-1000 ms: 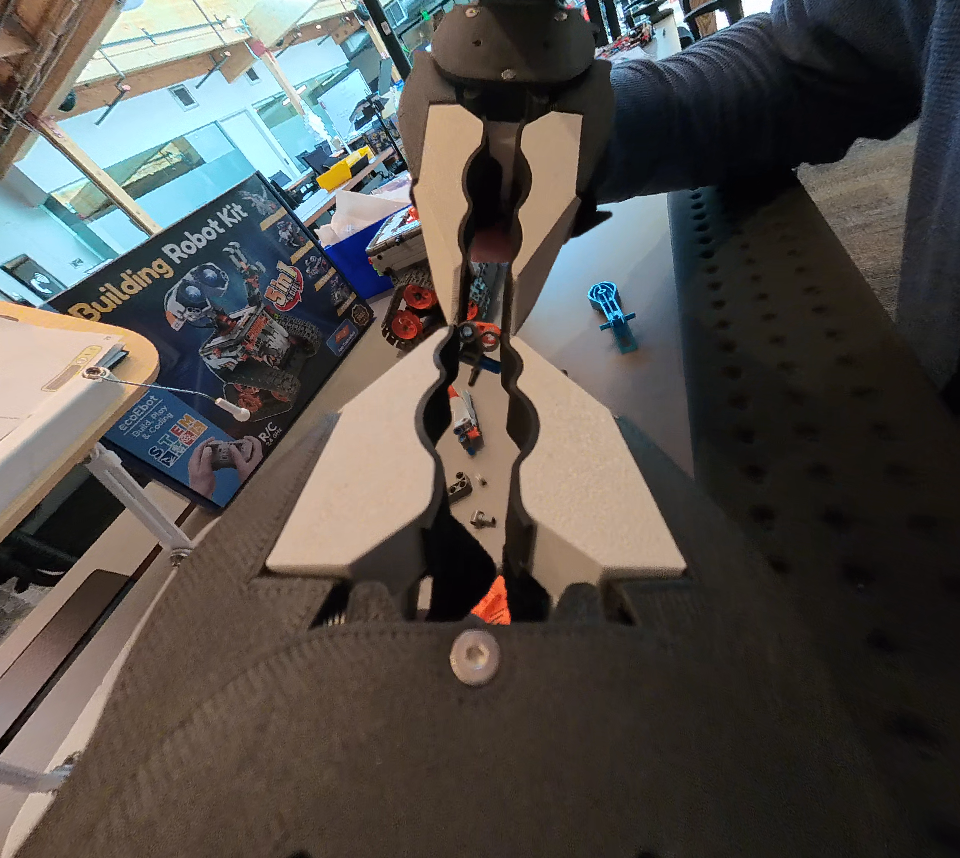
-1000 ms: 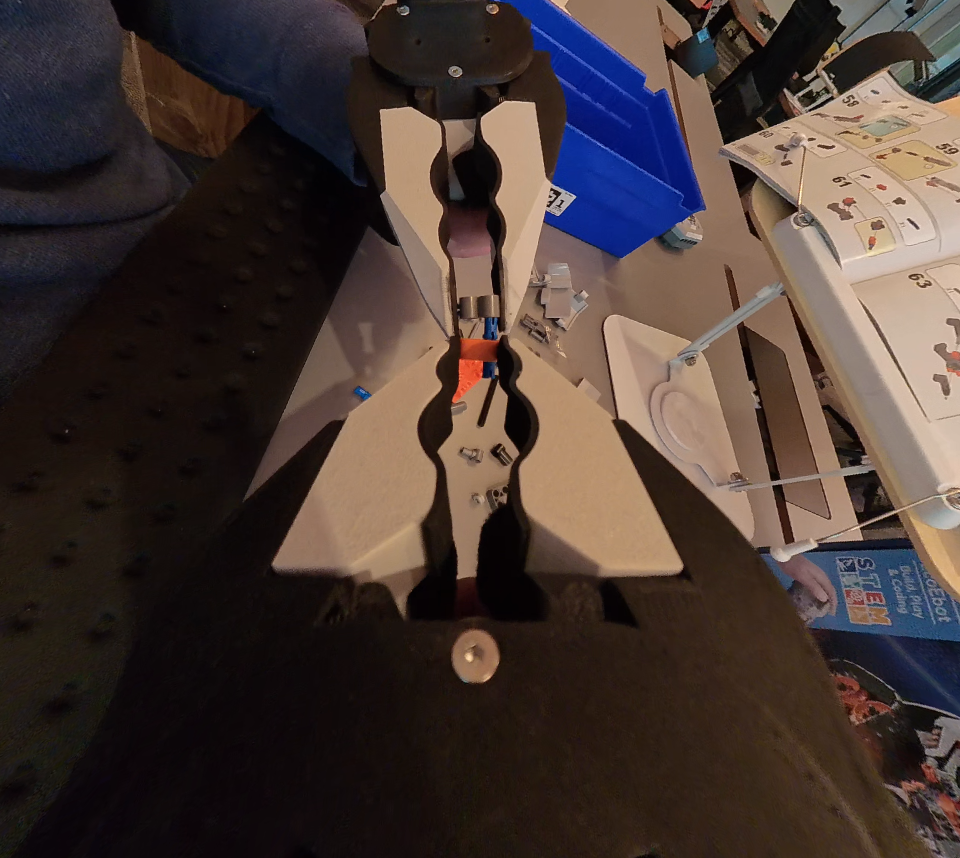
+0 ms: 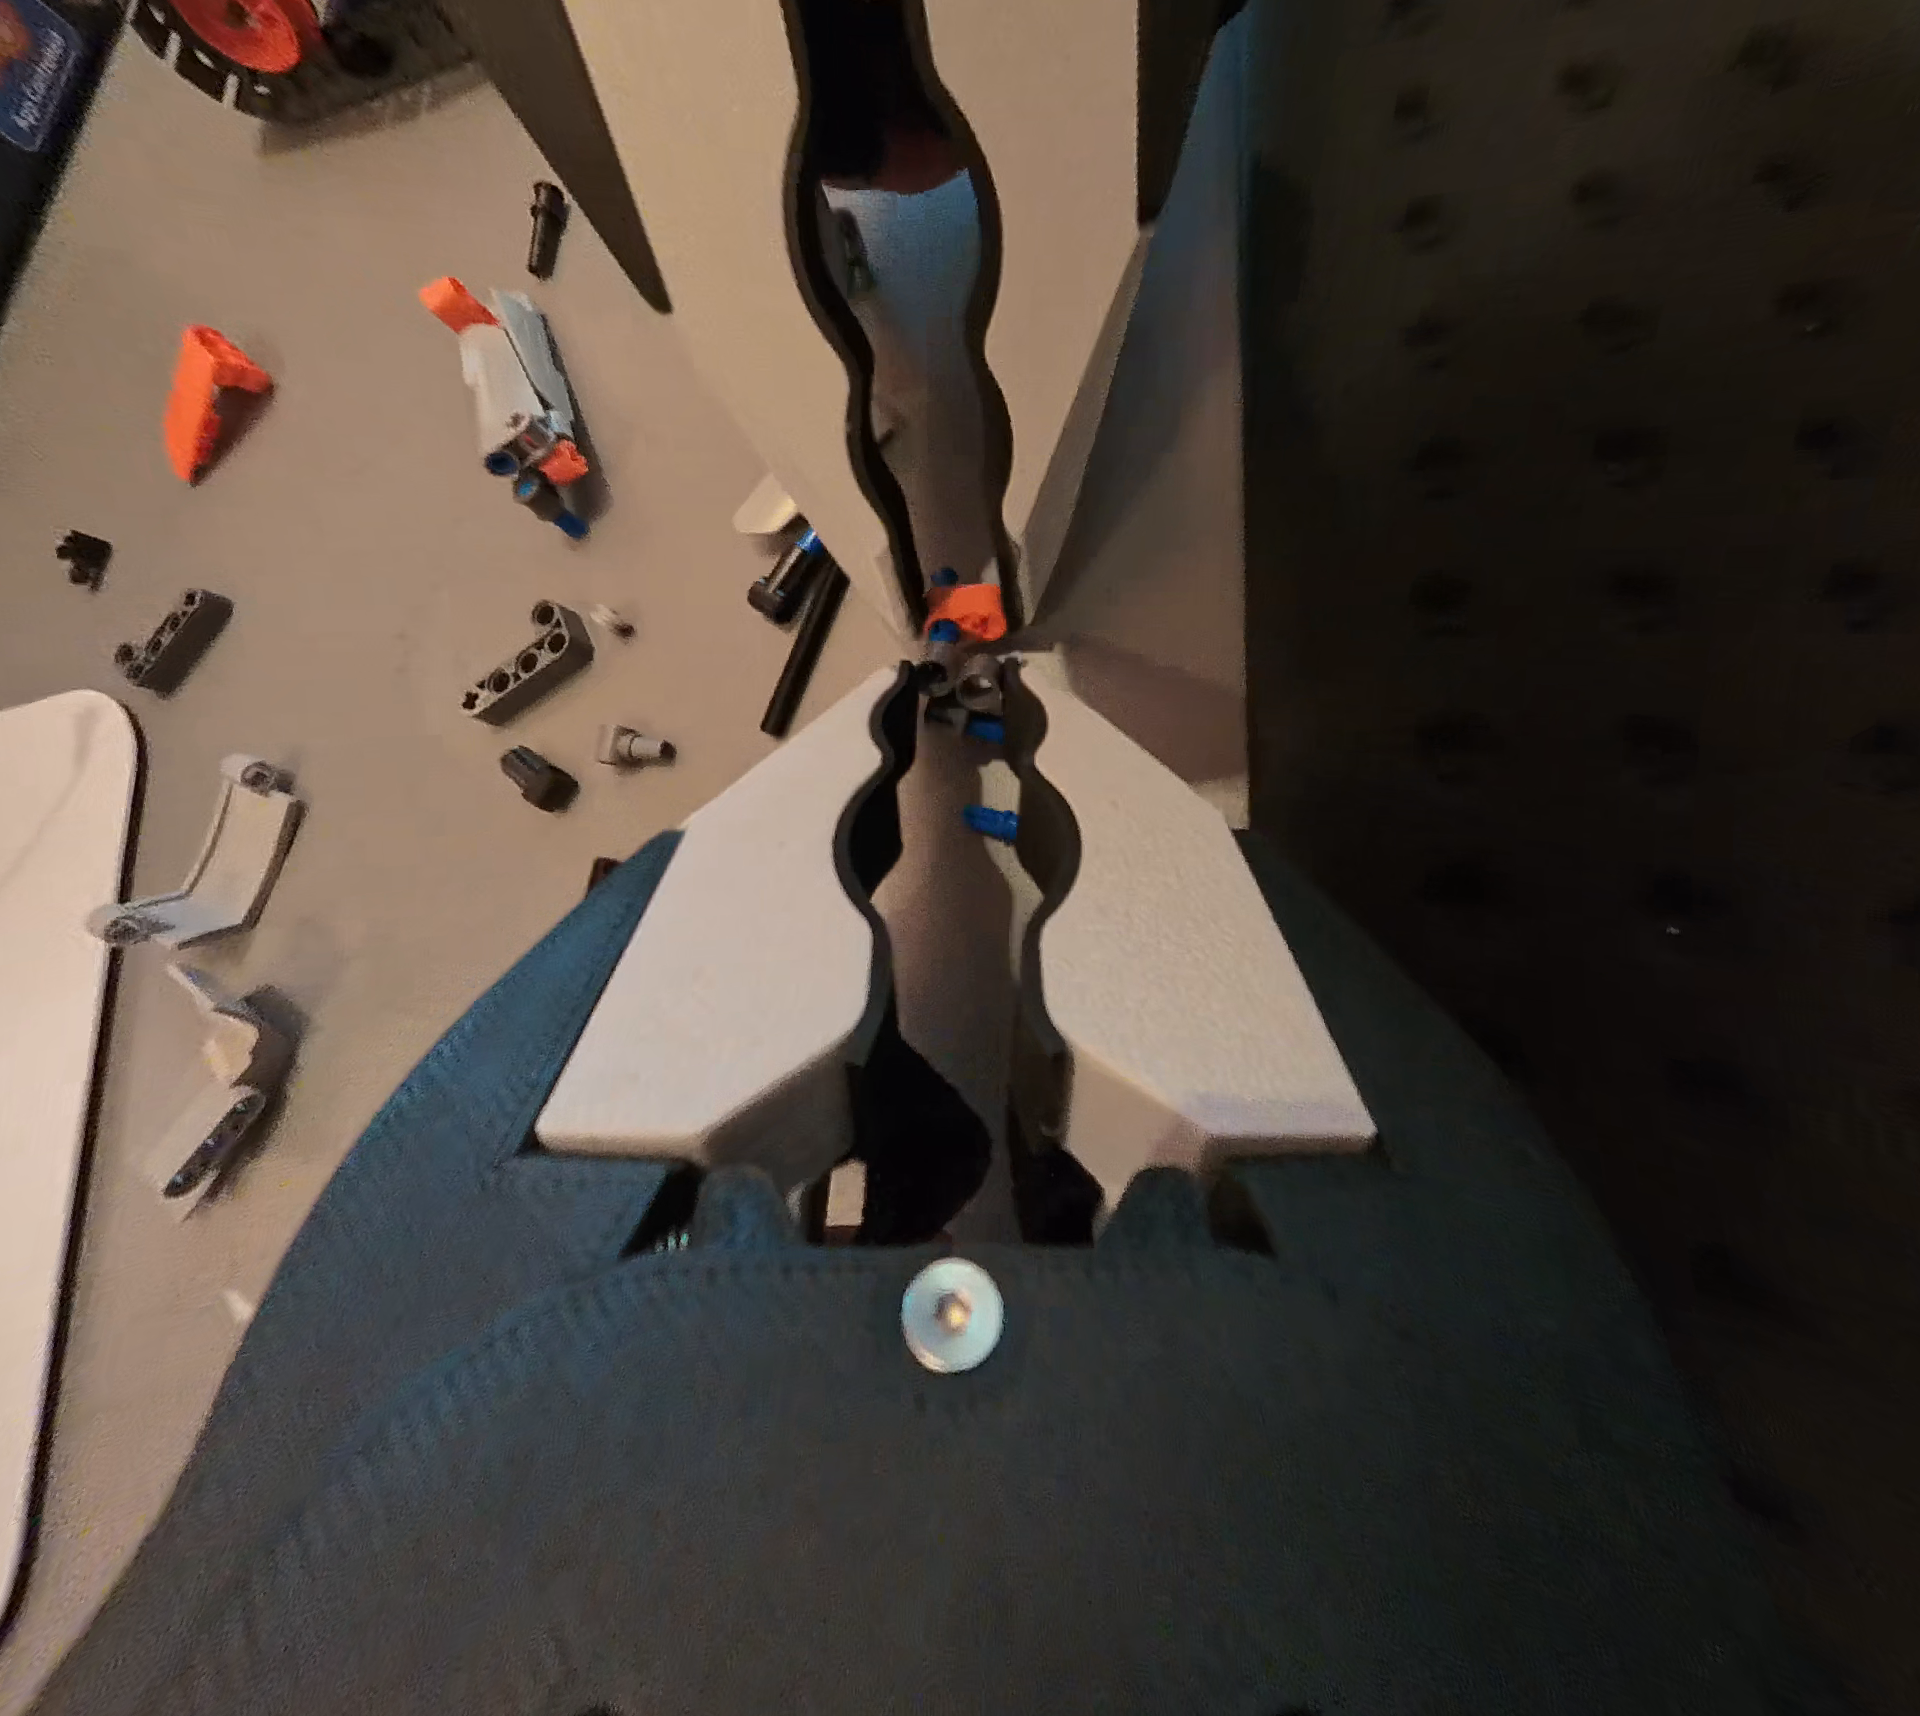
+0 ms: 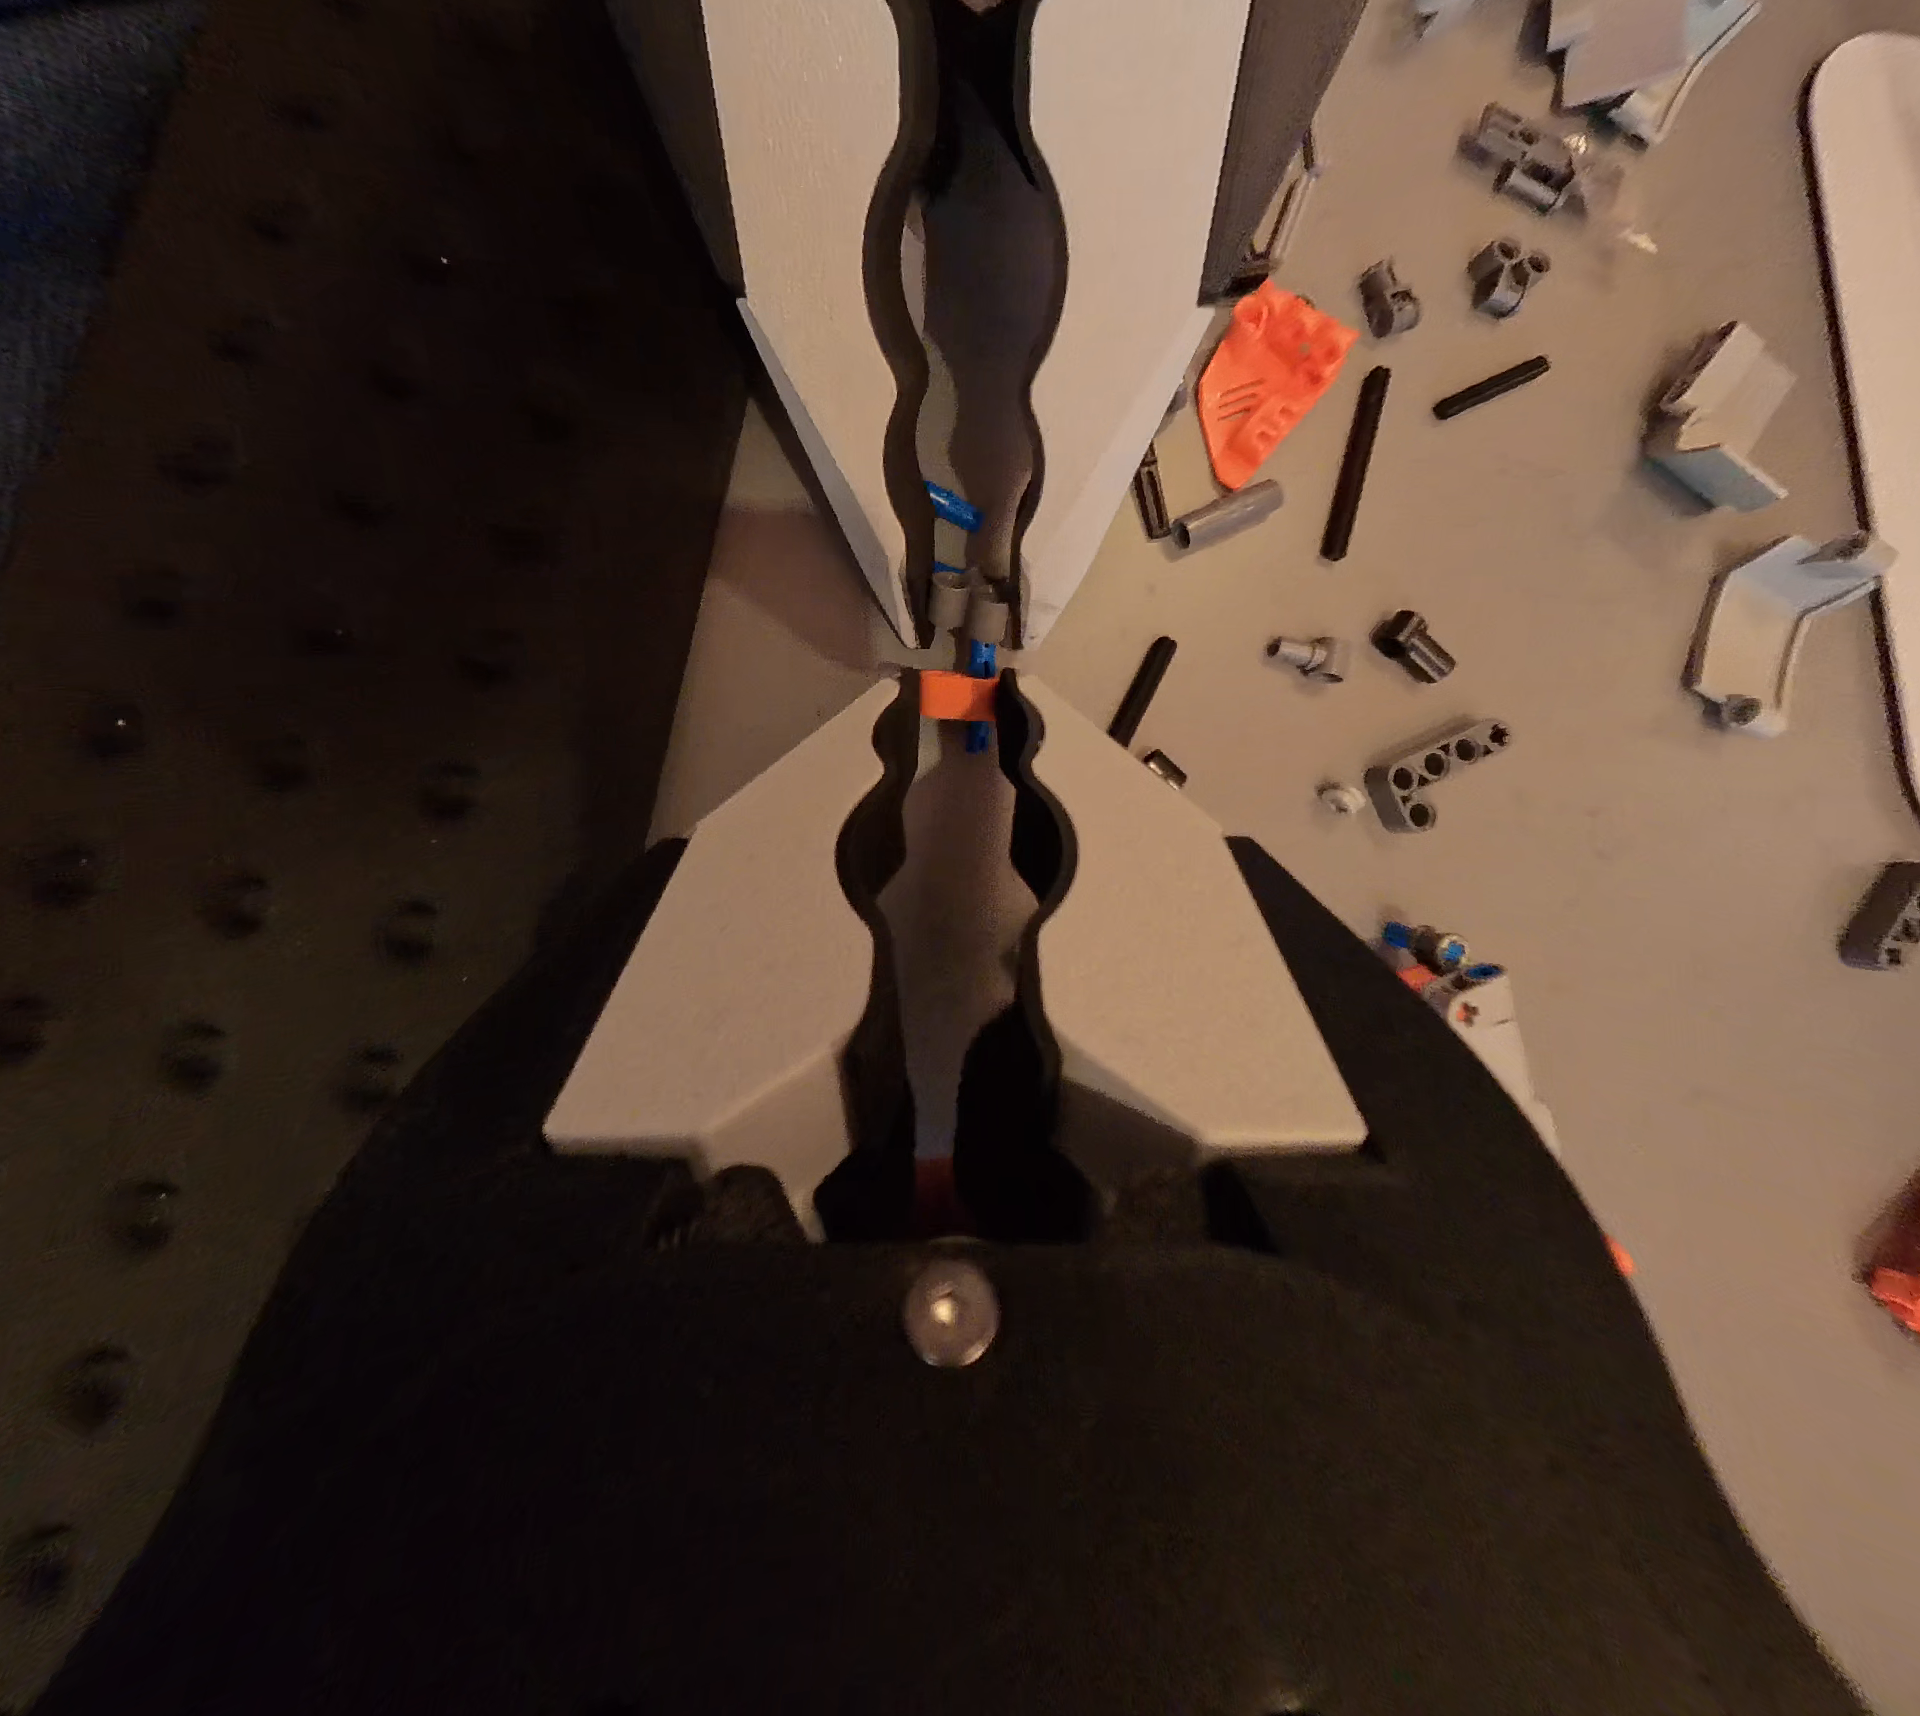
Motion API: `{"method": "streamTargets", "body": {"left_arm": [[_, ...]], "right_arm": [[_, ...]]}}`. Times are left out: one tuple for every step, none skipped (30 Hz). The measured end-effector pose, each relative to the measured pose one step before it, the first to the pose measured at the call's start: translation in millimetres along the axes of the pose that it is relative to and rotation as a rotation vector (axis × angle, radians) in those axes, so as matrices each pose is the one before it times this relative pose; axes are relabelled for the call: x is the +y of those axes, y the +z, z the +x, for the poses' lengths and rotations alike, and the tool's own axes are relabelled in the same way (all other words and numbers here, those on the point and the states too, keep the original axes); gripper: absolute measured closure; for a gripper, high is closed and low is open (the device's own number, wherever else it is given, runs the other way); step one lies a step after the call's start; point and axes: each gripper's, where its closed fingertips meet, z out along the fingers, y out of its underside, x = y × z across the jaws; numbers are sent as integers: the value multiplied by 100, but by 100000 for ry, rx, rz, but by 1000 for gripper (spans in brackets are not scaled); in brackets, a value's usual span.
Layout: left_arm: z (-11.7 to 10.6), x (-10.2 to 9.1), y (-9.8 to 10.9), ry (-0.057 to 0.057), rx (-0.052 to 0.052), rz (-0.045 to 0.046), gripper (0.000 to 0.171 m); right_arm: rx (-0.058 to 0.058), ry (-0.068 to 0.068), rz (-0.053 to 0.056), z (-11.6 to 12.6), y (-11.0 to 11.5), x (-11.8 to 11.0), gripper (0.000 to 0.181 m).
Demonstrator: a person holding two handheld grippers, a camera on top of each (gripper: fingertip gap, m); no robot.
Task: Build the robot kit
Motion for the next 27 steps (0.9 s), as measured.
{"method": "streamTargets", "body": {"left_arm": [[67,-30,12,-1313,801,367,157],[-15,24,-6,-990,429,-117,157],[0,15,3,-1200,565,-48,157],[-11,6,12,-1223,547,158,157],[-64,9,26,-1162,103,215,156],[-88,17,-17,-755,-91,131,155],[-54,35,-48,-885,198,-52,153],[53,-16,-69,-508,932,184,150],[-2,-13,-71,-259,362,200,150],[-7,142,-30,-244,278,-944,149],[-118,52,-73,246,-561,-276,150],[-150,72,-80,-410,-447,-288,150],[-203,67,-76,-809,-604,-445,151],[-91,-64,-71,-116,-245,312,152],[27,-41,-28,-245,397,-257,152],[3,-16,20,173,83,-640,154],[-45,-29,51,384,-353,-608,155],[54,42,109,-84,551,-1014,157],[46,97,114,-165,511,-1068,157],[10,3,68,-90,187,-136,157],[26,0,8,-614,446,-44,157],[61,14,-33,-280,624,-193,157],[-24,9,-37,428,-492,-68,157],[-81,-34,-27,654,-1111,436,157],[-69,-93,-73,191,-746,986,157],[-216,-232,-145,-203,-1360,1991,158],[-445,-366,-232,-785,-2365,2975,157]], "right_arm": [[-1536,519,-427,-194,173,98,169],[-627,649,299,-19,64,-37,169],[-497,445,-19,15,-2,-4,169],[-427,525,-3,6,0,5,169],[-175,145,167,11,2,-4,169],[-176,231,50,-4,-5,10,168],[-347,449,-97,4,-33,43,169],[-73,255,80,50,-26,39,169],[-225,246,144,15,-8,11,169],[-178,195,-26,9,-19,16,169],[157,-187,-47,42,-11,16,169],[-13,-25,-1,27,-9,14,169],[-229,161,-63,14,-23,24,169],[-7,128,-129,42,-33,54,169],[108,63,79,68,-32,42,169],[-165,384,31,28,-30,46,168],[-55,140,11,43,-38,37,168],[-31,-39,78,13,-1,15,168],[-75,120,26,3,7,-6,168],[30,-11,6,5,0,-1,168],[41,54,98,0,0,-6,168],[-36,84,179,0,-15,9,168],[-32,404,180,9,-11,8,168],[190,350,308,63,4,1,168],[126,450,508,62,4,-9,168],[335,651,662,127,11,-20,169],[293,464,1019,110,-34,-73,169]]}}
